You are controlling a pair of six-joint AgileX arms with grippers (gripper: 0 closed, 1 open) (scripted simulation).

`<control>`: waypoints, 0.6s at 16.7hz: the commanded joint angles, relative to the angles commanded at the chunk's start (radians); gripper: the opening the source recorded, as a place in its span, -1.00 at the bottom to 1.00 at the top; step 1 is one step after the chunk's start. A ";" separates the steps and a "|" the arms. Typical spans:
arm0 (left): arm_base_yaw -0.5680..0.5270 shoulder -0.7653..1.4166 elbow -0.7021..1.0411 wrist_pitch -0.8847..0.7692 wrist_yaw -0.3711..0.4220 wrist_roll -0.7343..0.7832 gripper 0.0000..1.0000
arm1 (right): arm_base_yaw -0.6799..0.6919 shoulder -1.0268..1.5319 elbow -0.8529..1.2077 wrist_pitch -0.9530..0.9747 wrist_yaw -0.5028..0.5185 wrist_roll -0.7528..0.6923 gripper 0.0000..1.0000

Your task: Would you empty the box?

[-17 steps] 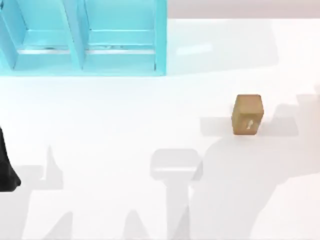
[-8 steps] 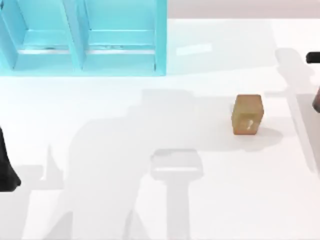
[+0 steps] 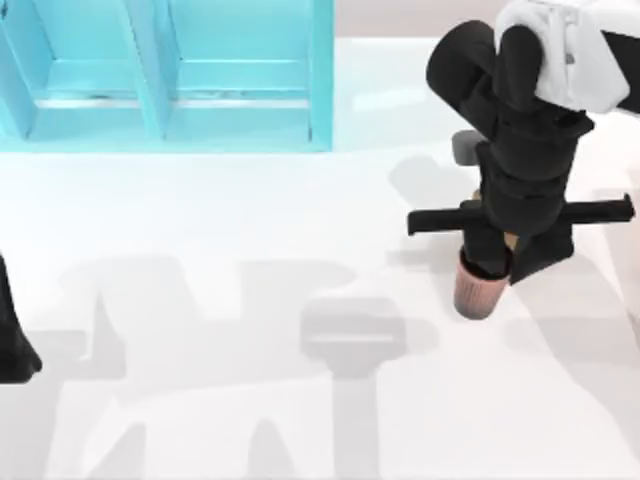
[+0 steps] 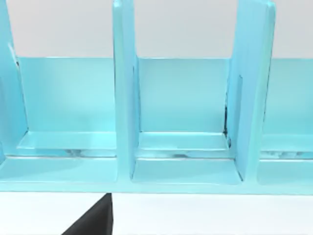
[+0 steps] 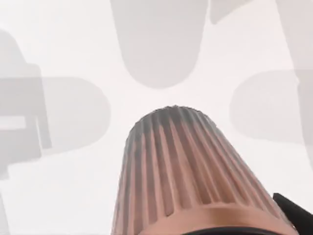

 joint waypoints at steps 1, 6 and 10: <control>0.000 0.000 0.000 0.000 0.000 0.000 1.00 | 0.018 -0.005 -0.014 0.010 0.002 0.018 -1.00; 0.000 0.000 0.000 0.000 0.000 0.000 1.00 | 0.022 0.000 -0.018 0.011 -0.002 0.026 -1.00; 0.000 0.000 0.000 0.000 0.000 0.000 1.00 | 0.025 0.014 -0.063 0.073 0.000 0.028 -1.00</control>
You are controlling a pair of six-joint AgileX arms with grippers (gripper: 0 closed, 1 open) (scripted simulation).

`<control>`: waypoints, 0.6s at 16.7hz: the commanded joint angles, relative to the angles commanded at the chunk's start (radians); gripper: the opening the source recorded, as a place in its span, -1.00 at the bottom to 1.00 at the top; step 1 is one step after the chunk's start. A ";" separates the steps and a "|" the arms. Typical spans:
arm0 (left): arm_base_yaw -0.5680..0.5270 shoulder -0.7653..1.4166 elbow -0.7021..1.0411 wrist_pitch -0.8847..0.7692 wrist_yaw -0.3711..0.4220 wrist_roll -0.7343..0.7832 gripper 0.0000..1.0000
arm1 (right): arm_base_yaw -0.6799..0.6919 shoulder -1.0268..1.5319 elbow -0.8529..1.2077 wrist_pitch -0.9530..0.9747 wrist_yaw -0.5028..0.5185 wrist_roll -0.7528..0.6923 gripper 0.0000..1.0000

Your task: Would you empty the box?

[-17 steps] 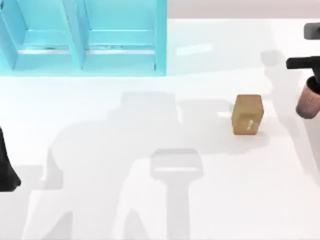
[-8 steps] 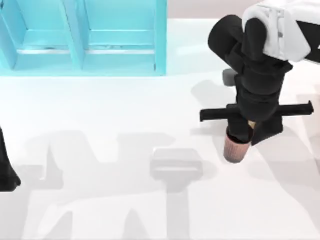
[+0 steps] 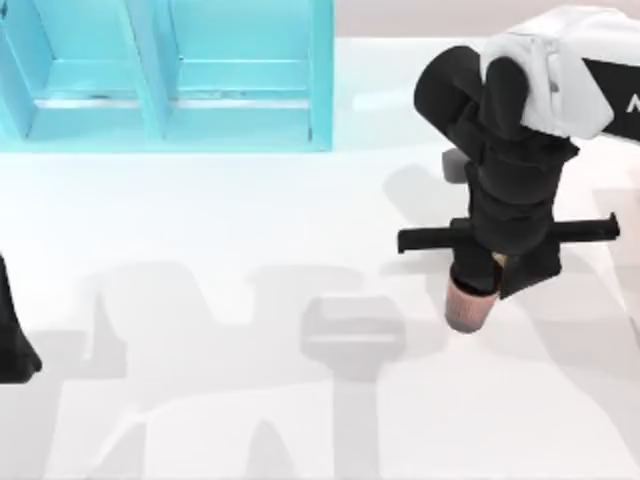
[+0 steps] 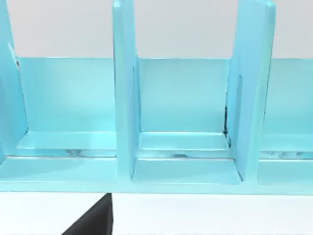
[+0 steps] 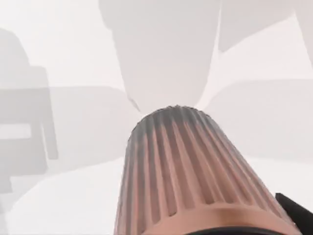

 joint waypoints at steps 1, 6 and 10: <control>0.000 0.000 0.000 0.000 0.000 0.000 1.00 | 0.001 0.006 -0.019 0.027 0.001 0.001 -1.00; 0.000 0.000 0.000 0.000 0.000 0.000 1.00 | 0.006 0.026 -0.073 0.103 0.002 0.004 -1.00; 0.000 0.000 0.000 0.000 0.000 0.000 1.00 | 0.006 0.026 -0.073 0.103 0.002 0.004 -0.70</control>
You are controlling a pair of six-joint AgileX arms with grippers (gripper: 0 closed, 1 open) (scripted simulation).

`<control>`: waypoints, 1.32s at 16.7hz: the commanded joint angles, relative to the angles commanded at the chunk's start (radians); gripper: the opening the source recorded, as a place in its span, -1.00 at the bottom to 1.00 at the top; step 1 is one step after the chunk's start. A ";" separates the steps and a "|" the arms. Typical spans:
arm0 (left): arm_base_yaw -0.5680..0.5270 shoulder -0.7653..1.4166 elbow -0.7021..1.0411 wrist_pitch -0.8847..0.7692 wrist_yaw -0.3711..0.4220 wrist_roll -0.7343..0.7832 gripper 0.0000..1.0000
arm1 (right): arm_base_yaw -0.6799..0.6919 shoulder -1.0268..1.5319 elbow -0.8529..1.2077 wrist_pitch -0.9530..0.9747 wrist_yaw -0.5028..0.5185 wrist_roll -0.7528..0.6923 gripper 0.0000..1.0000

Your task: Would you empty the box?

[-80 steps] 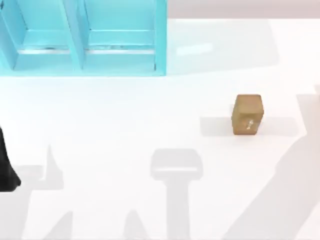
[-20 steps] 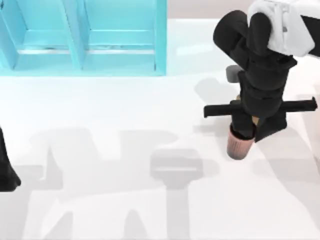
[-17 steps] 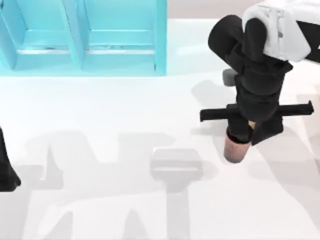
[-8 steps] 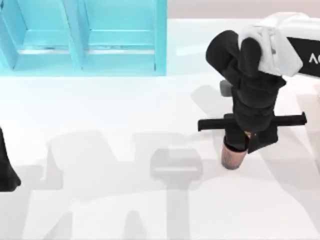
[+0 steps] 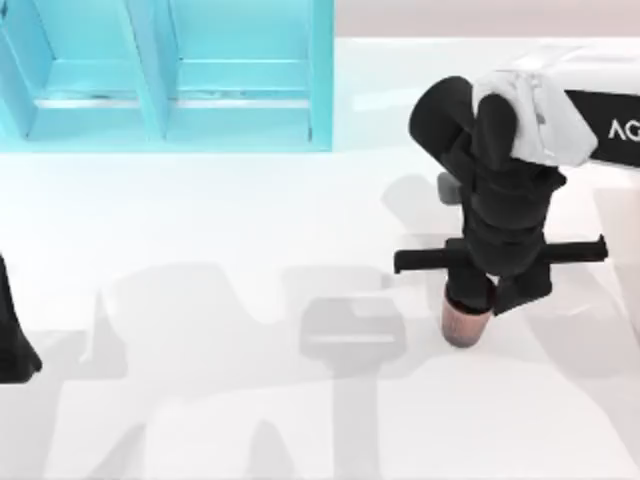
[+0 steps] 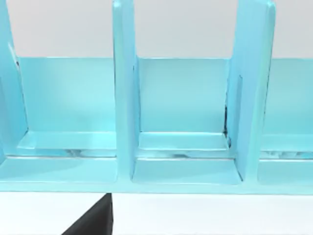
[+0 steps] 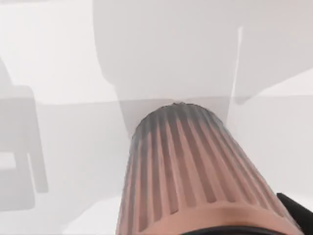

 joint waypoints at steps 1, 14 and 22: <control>0.000 0.000 0.000 0.000 0.000 0.000 1.00 | 0.000 0.000 0.000 0.000 0.000 0.000 -0.55; 0.000 0.000 0.000 0.000 0.000 0.000 1.00 | 0.000 0.000 0.000 0.000 0.000 0.000 1.00; 0.000 0.000 0.000 0.000 0.000 0.000 1.00 | -0.002 -0.002 0.016 -0.017 0.000 0.000 1.00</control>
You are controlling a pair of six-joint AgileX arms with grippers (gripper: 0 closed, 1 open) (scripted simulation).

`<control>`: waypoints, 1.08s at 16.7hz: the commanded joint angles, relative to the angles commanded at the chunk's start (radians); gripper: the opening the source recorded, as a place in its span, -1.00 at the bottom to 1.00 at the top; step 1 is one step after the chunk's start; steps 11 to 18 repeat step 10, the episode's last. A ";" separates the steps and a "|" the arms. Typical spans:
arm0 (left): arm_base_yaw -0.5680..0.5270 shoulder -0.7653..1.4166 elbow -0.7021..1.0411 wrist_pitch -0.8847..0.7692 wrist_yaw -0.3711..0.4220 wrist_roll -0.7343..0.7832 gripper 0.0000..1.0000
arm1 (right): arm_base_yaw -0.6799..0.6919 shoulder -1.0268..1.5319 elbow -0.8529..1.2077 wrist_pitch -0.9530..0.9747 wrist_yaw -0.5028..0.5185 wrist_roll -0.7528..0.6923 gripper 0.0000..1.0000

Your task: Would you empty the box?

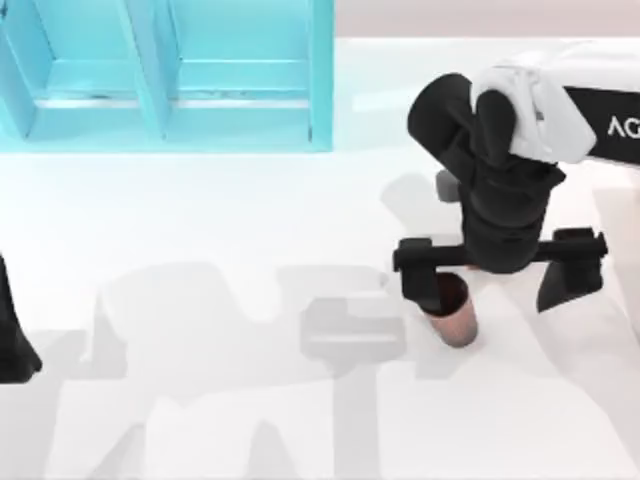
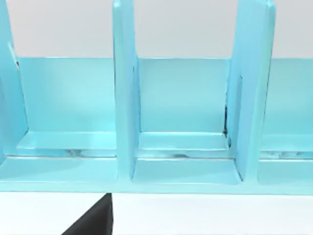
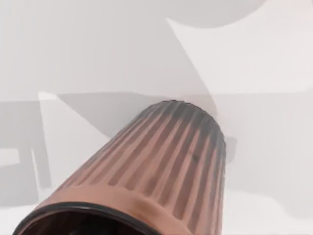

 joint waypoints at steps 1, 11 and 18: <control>0.000 0.000 0.000 0.000 0.000 0.000 1.00 | 0.000 -0.003 0.024 -0.024 0.000 0.000 1.00; 0.000 0.000 0.000 0.000 0.000 0.000 1.00 | -0.004 -0.060 0.299 -0.360 0.000 -0.005 1.00; 0.000 0.000 0.000 0.000 0.000 0.000 1.00 | -0.004 -0.060 0.299 -0.360 0.000 -0.005 1.00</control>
